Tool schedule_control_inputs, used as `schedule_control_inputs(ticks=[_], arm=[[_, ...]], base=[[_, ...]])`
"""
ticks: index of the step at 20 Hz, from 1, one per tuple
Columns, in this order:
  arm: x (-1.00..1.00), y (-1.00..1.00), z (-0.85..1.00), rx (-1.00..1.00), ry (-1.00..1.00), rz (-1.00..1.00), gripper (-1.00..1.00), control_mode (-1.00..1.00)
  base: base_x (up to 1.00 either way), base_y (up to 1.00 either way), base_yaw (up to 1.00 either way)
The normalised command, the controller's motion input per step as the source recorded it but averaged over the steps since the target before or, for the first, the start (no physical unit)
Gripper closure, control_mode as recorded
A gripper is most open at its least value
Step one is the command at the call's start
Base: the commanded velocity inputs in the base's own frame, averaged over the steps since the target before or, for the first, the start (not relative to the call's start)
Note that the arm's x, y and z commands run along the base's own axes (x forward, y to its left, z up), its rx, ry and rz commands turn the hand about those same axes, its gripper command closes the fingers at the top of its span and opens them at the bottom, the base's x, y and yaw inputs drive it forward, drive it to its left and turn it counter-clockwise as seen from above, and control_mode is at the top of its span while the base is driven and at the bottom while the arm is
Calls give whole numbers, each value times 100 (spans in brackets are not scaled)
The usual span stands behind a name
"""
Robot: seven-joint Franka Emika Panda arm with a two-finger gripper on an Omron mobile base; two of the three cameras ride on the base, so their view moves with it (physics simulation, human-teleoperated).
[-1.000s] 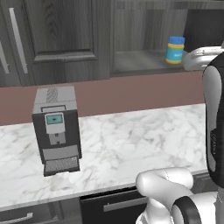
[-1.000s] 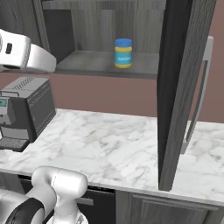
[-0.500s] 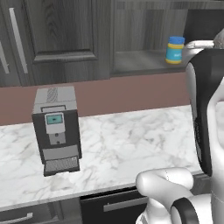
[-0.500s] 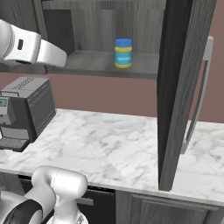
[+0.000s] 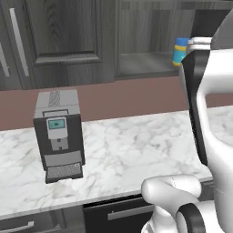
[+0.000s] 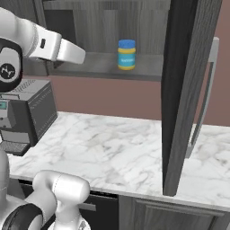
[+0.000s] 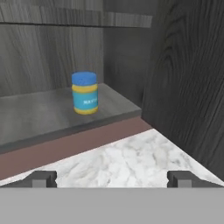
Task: Move the mustard and mayonnaise from the cabinet to the dining counter.
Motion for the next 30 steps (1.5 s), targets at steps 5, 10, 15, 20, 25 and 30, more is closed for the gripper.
schedule_control_inputs(ticks=[5, 10, 15, 20, 25, 30], arm=[[45, -19, 0, 0, -2, -7, -100, -100], [49, -8, 0, 0, 0, -1, -100, -100], [51, -4, 0, 0, 0, 0, -100, -100], [48, -6, 0, 0, 0, 0, -100, -100], [33, -10, -1, 0, 0, 0, -100, -100], [27, -13, -5, 0, 0, 0, -100, -100]], base=[[0, 0, 0], [0, 0, 0], [0, 0, 0], [0, 0, 0], [0, 0, 0], [0, 0, 0]])
